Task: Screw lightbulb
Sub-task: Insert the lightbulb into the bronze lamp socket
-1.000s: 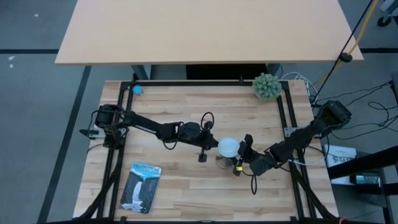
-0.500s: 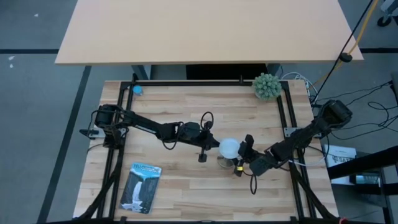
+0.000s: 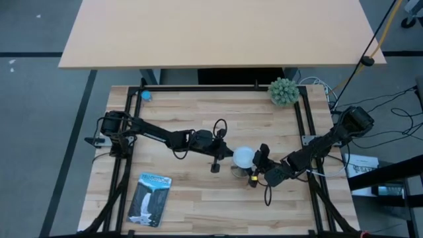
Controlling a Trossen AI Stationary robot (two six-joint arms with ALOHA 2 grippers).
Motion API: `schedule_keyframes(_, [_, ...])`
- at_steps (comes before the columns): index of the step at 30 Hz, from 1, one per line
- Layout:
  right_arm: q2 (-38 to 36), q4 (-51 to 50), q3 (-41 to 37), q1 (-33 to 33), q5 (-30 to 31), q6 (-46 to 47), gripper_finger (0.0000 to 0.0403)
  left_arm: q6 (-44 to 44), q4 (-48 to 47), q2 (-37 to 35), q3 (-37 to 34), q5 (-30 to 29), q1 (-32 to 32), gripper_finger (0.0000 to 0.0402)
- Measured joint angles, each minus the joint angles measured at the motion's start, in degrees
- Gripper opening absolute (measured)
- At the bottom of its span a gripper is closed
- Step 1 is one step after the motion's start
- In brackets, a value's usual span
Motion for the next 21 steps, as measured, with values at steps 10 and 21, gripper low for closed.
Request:
schedule_keyframes(10, [0.0,0.05,0.0,0.22,-0.35,-1.69,0.0271,0.07,-0.02,0.0,0.0,0.0,0.46,0.0])
schedule_keyframes(21, [0.0,-0.96,0.0,0.89,-1.49,-1.19,0.0266,-0.01,-0.04,0.0,0.0,-0.01,0.87,0.0])
